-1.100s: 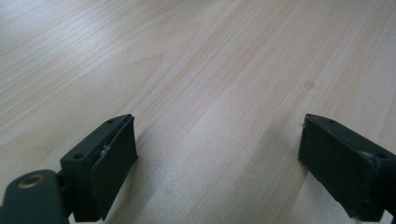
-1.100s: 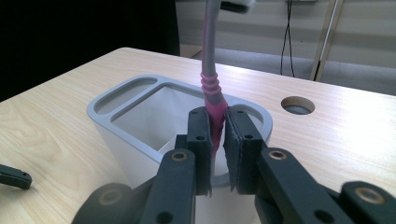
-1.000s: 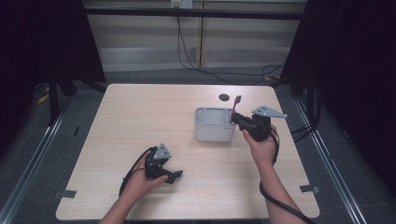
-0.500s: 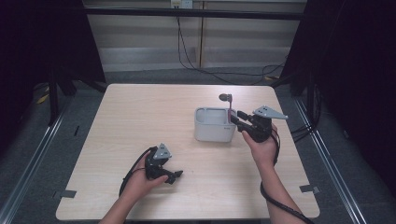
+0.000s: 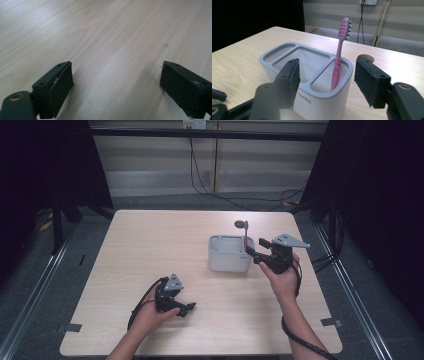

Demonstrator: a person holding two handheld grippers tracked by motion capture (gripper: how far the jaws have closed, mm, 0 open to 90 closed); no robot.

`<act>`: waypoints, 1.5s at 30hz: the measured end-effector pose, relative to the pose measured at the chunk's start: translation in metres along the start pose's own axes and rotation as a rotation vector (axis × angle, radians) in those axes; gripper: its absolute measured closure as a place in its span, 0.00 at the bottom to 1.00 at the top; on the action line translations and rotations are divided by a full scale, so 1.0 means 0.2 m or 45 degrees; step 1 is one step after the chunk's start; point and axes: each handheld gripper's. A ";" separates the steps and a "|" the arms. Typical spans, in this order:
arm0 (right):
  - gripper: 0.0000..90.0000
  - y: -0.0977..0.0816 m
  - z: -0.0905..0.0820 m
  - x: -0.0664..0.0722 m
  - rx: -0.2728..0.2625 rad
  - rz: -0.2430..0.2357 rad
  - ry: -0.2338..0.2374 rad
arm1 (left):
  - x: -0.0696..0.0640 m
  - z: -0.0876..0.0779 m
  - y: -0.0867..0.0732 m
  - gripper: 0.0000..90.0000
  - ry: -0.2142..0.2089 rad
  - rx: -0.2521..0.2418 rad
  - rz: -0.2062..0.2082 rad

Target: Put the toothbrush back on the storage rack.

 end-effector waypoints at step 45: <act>0.29 -0.15 -0.18 -0.01 0.091 -0.070 0.060 | 0.00 0.00 0.00 0.12 0.000 -0.001 -0.001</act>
Point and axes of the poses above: each handheld gripper's, and its own axes: z roughly forward along the jaws, y roughly out of its top, x roughly to its left, and after that the axes turned 4 degrees about -z, right-handed
